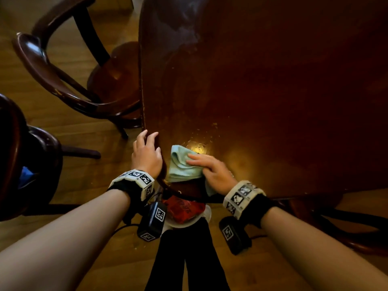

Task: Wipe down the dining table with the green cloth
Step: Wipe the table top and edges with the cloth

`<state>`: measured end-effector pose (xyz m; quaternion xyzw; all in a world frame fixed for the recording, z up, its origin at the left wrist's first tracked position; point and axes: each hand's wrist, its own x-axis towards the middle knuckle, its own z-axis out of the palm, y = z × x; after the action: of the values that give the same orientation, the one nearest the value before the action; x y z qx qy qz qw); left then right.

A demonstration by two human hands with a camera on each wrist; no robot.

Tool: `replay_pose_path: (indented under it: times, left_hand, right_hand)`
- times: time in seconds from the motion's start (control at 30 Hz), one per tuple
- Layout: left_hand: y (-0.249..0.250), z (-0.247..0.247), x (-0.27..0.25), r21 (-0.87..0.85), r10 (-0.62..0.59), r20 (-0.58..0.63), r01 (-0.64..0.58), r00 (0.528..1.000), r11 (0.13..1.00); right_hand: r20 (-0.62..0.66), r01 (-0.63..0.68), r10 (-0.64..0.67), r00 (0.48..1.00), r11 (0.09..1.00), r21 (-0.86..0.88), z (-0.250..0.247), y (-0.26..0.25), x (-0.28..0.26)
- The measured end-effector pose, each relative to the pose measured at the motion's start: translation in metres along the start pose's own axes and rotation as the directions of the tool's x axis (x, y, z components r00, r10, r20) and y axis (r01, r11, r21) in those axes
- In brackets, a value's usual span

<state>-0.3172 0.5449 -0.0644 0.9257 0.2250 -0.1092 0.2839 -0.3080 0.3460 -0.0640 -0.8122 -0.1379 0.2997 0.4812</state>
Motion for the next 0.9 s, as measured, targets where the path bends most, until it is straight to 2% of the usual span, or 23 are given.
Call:
replay_pose_path:
  times: [0.07,0.1,0.13,0.2,0.23,0.27,0.33,0.4,0.53,0.67,0.73,0.8,0.83,0.9]
  left_hand:
    - [0.004,-0.001,0.002,0.021,-0.001,0.003,0.001,1.000,1.000]
    - [0.005,-0.001,0.004,0.028,0.001,0.012,-0.001,1.000,1.000]
    - [0.006,0.000,0.006,0.028,0.001,0.027,-0.001,1.000,1.000]
    - [0.007,0.004,0.009,0.019,-0.015,0.060,0.014,0.998,1.000]
    - [0.007,0.007,0.011,0.013,-0.025,0.067,0.024,0.997,1.000]
    - [0.009,0.009,0.011,0.004,-0.032,0.066,0.031,0.997,1.000]
    - [0.010,0.013,0.012,-0.025,-0.040,0.053,0.042,0.998,0.999]
    - [0.009,0.013,0.013,-0.069,-0.041,0.043,0.044,0.998,0.997]
    - [0.000,0.005,0.015,-0.176,-0.013,0.034,0.019,0.999,0.984]
    - [-0.007,-0.004,0.019,-0.239,-0.007,0.028,0.013,1.000,0.971]
    - [-0.005,-0.008,0.022,-0.208,-0.003,0.026,0.009,1.000,0.978]
    - [0.003,-0.013,0.027,-0.183,-0.027,0.032,0.033,0.999,0.983]
    - [0.008,-0.015,0.031,-0.178,-0.047,0.039,0.053,0.998,0.983]
    - [0.019,-0.020,0.043,-0.172,-0.087,0.053,0.095,0.995,0.980]
  right_hand:
    - [-0.142,-0.058,0.085,0.986,0.981,0.184,-0.024,-0.007,0.011]
    - [-0.258,-0.080,0.146,0.955,0.965,0.250,-0.037,-0.008,0.019]
    - [-0.379,-0.099,0.209,0.901,0.952,0.289,-0.049,-0.006,0.027]
    - [-0.560,-0.152,0.287,0.777,0.949,0.275,-0.070,0.002,0.047]
    - [-0.604,-0.189,0.293,0.741,0.955,0.230,-0.076,0.006,0.057]
    - [-0.619,-0.227,0.275,0.735,0.961,0.158,-0.078,0.008,0.065]
    - [-0.595,-0.279,0.205,0.777,0.960,-0.034,-0.068,0.007,0.083]
    - [-0.542,-0.249,0.128,0.831,0.956,-0.156,-0.042,0.001,0.092]
    - [-0.375,-0.069,-0.021,0.927,0.972,-0.224,0.013,-0.008,0.071]
    - [-0.216,-0.034,-0.022,0.976,0.967,-0.252,0.038,-0.008,0.035]
    - [-0.163,-0.058,0.027,0.986,0.981,-0.184,0.033,-0.014,0.029]
    - [-0.121,-0.132,0.131,0.984,0.991,-0.003,0.013,-0.024,0.038]
    - [-0.131,-0.156,0.168,0.977,0.983,0.096,-0.001,-0.030,0.047]
    - [-0.233,-0.177,0.225,0.946,0.962,0.210,-0.034,-0.041,0.072]
